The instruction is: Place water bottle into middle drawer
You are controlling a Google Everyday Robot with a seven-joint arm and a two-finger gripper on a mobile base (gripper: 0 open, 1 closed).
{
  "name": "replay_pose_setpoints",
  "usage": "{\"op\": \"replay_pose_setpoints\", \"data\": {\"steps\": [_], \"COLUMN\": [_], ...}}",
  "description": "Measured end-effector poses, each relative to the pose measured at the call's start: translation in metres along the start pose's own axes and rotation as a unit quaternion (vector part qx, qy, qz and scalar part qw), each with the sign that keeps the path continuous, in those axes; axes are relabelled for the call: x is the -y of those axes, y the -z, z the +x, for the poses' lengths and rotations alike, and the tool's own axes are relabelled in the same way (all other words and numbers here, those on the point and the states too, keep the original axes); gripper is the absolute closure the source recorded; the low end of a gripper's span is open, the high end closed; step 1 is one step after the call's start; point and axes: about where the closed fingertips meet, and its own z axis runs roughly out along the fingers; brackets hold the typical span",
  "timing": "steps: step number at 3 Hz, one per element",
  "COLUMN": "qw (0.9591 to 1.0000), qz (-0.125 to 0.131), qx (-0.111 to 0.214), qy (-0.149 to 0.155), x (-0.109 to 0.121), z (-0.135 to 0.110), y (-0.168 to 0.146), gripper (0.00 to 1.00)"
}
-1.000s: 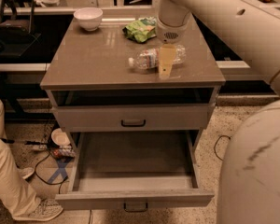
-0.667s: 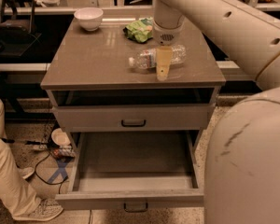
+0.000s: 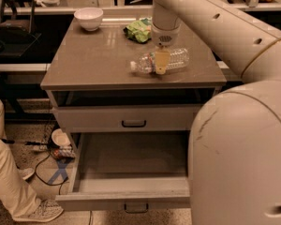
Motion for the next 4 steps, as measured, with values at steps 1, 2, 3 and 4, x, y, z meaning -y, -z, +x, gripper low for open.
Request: {"op": "replay_pose_setpoints", "data": {"steps": [1,2,3,4], "qw": [0.9999,0.9996,0.9969,0.9907], "qz": [-0.011,0.005,0.015,-0.005], "qx": [0.002,0.024,0.053,0.069], "qy": [0.0,-0.013,-0.056,-0.117], "x": [-0.002,-0.01,-0.039,-0.093], "z": [-0.003,0.01,0.043,0.088], "y": [-0.006,0.018,0.054,0.075], "gripper": [0.7,0.94,1.0,1.0]}}
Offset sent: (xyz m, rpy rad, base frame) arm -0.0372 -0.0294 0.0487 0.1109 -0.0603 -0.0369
